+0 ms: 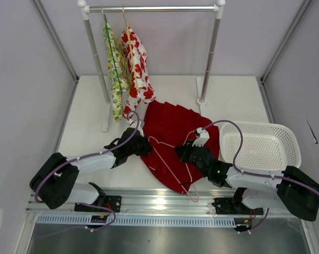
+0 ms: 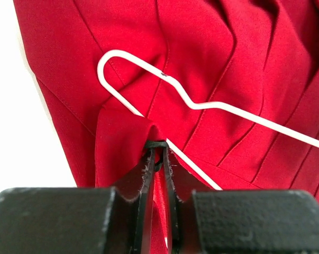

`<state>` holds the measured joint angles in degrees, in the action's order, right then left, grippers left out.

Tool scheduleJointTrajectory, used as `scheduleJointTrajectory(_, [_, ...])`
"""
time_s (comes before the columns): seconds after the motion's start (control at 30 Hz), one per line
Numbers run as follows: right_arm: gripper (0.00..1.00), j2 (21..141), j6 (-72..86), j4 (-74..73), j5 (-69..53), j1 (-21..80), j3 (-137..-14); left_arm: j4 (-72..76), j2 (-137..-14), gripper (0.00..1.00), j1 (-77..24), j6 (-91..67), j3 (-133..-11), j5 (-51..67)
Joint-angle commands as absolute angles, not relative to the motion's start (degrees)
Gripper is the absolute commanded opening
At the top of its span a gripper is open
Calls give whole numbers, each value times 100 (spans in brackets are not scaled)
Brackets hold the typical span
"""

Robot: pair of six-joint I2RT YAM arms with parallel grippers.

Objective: Place the skirt on the hanger

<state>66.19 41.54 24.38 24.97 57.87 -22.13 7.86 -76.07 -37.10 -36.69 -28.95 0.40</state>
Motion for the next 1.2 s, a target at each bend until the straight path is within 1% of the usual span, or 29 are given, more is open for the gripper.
scheduleJointTrajectory(0.0, [0,6557,4078,2285,2610,5695,-2127,782,-7444,13,-3639,-3525,-2874,141])
scheduleJointTrajectory(0.03, [0,6557,4069,2285,2602,5687,-2127,800,-7427,11,-3639,-3516,-2848,132])
scheduleJointTrajectory(0.23, [0,6513,4061,2250,2602,5660,-2118,747,-7313,4,-3604,-3481,-2839,140])
scheduleJointTrajectory(0.53, [0,6469,4017,2250,2496,5502,-2074,343,-7137,7,-3498,-3252,-2927,325])
scheduleJointTrajectory(0.8, [0,6416,3973,2206,2417,5362,-2066,387,-7111,7,-3472,-3182,-2795,536])
scheduleJointTrajectory(0.87, [0,6407,3955,2206,2382,5318,-2039,352,-7093,8,-3463,-3155,-2786,563])
scheduleJointTrajectory(0.93, [0,6399,3955,2206,2364,5282,-2039,316,-7066,12,-3437,-3129,-2742,597])
scheduleJointTrajectory(1.0, [0,6398,3938,2206,2355,5247,-2030,290,-7032,13,-3428,-3120,-2733,589])
scheduleJointTrajectory(1.03, [0,6398,3937,2206,2338,5230,-2030,273,-7014,16,-3410,-3111,-2699,598])
scheduleJointTrajectory(1.17, [0,6381,3920,2206,2294,5186,-2030,237,-6970,15,-3366,-3076,-2680,598])
